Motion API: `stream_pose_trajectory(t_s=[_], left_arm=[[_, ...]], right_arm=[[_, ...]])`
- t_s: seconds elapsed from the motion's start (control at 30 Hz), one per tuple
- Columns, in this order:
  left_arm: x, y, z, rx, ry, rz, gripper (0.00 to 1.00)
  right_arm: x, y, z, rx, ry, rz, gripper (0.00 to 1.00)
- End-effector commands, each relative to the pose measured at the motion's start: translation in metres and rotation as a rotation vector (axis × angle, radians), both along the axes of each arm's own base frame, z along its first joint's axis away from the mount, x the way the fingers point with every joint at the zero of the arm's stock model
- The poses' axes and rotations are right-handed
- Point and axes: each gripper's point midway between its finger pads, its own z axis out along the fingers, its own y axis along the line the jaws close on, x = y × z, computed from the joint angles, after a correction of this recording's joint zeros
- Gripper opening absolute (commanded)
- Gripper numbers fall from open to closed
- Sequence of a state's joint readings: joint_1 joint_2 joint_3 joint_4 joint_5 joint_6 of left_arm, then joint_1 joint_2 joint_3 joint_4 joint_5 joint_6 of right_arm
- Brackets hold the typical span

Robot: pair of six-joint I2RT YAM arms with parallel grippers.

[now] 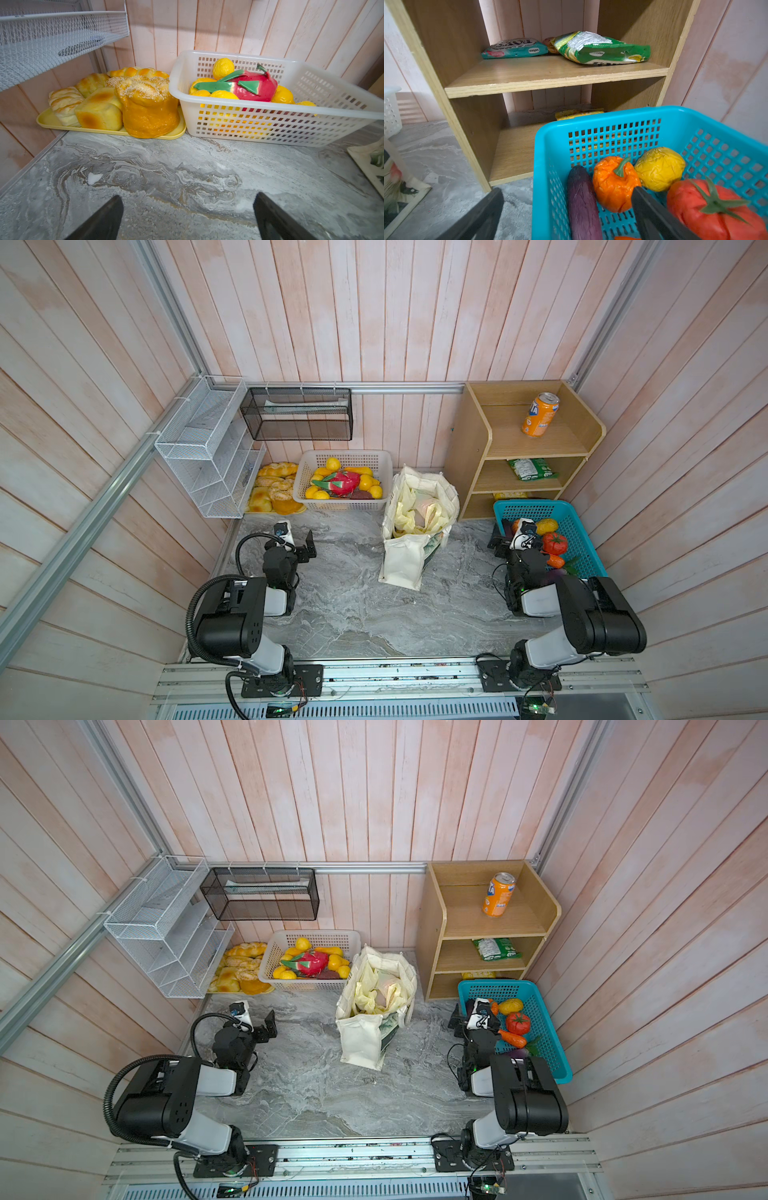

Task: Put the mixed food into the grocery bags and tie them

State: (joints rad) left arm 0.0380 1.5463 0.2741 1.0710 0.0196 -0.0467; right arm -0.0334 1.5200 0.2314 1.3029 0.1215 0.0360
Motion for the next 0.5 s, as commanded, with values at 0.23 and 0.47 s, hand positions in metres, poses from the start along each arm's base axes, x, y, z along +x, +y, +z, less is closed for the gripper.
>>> stream_pose_trajectory(t_s=[0.23,0.47], left_arm=[[0.0062,-0.0053,0.0151,0.041,-0.05,-0.006,1.0],[0.0099,-0.0042,0.0123,0.026,-0.032,-0.02,1.0]], right_arm=[[0.0009,0.0054,-0.0185,0.018,0.079,0.034,0.98],[0.0009,0.0053,-0.019,0.019,0.081,0.034,0.98]])
